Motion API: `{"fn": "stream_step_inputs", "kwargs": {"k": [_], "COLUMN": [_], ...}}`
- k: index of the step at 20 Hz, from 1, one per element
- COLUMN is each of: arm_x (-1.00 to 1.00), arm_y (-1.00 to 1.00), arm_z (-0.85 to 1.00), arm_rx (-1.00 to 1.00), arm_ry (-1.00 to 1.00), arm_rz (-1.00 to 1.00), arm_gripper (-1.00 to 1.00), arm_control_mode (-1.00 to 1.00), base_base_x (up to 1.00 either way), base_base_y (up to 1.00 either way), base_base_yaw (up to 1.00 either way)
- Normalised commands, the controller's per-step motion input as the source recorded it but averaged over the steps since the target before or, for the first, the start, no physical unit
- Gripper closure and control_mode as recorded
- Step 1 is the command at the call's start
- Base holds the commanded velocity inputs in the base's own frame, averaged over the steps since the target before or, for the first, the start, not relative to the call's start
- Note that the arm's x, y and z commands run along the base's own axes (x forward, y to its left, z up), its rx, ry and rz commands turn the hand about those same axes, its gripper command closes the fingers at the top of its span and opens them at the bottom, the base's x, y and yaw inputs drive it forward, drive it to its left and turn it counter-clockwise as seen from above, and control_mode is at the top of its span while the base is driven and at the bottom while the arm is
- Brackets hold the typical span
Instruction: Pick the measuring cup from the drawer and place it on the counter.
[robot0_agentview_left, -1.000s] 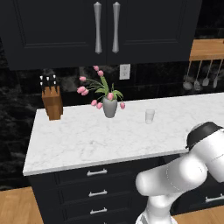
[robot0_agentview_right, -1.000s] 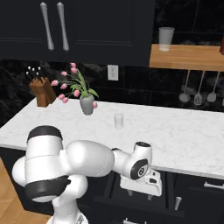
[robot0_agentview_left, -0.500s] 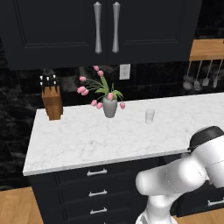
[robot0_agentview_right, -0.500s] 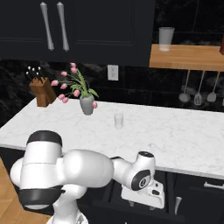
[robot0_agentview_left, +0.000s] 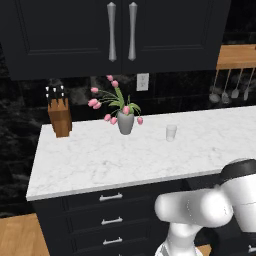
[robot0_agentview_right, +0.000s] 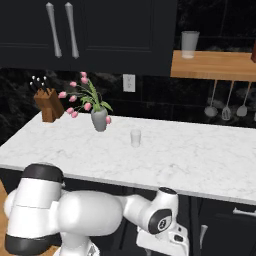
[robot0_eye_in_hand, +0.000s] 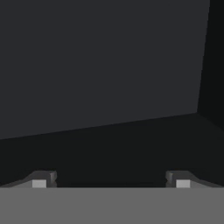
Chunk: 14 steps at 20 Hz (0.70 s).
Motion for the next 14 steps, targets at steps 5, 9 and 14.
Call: {"fn": "stream_step_inputs", "kwargs": {"k": [5,9,14], "arm_x": [-0.62,-0.11,0.0], "arm_y": [0.0,0.0,0.0], "arm_z": [-0.2,0.0,0.0], "arm_rx": [0.0,0.0,0.0], "arm_ry": [0.11,0.04,0.0], "arm_rz": [0.0,0.0,0.0], "arm_gripper": [-1.0,-1.0,-1.0], "arm_control_mode": [-1.0,-1.0,-1.0], "base_base_x": [0.0,0.0,0.0], "base_base_y": [0.0,0.0,0.0], "base_base_yaw": [0.0,0.0,0.0]}}
